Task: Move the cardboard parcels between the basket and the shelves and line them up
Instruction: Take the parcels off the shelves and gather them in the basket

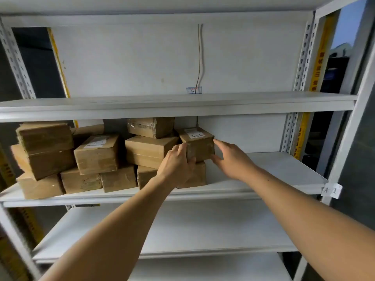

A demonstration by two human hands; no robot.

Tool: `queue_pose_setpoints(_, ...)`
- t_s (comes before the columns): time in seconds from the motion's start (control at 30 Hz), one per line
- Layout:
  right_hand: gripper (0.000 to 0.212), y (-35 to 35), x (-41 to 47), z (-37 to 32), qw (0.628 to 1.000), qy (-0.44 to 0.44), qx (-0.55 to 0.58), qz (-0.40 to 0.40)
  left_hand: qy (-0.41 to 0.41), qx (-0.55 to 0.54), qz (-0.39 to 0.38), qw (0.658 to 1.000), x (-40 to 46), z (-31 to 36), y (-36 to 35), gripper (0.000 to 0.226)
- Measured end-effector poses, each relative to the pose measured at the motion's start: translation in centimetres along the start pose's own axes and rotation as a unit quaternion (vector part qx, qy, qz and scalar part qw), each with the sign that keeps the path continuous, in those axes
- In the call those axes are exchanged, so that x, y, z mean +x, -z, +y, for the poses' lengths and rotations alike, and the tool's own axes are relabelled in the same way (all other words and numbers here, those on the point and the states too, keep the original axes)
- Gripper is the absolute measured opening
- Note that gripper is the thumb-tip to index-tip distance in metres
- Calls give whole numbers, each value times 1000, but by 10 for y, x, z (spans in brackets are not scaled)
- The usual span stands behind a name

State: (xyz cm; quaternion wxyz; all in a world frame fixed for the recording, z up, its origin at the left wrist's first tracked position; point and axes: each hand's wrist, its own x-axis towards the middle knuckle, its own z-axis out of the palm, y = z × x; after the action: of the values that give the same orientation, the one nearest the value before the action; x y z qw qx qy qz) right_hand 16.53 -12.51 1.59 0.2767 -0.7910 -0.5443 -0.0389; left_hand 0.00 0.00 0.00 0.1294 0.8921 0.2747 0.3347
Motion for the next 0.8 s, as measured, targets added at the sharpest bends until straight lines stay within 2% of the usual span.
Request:
queue_pose_setpoints(0.1,67,-10,21,6,997,-59,42,5,29,-27,0,999,22,-15,-18,43)
queue_pose_setpoints(0.2,76,-25,57,8,981,-151,118,3,51,-74,-19,996,46,-27,-32,43)
queue_pose_setpoints(0.33,80,-44,112,13,925,-267,269,15,98,-164,13,982,78,-52,-56,46)
queue_pose_setpoints(0.43,80,-56,144,16,876,-324,356,23,116,-212,2,970,95,-66,-71,63)
queue_pose_setpoints(0.5,80,-63,157,20,848,-350,397,18,130,-230,-20,964,101,-72,-77,71)
queue_pose_setpoints(0.57,77,-69,161,23,841,-372,393,26,125,-240,-33,962,105,-78,-84,73)
queue_pose_setpoints(0.73,54,-78,152,29,828,-375,414,52,90,-262,-18,961,105,-78,-92,84)
queue_pose_setpoints(0.8,44,-74,143,28,817,-361,442,83,81,-284,-15,955,105,-73,-90,78)
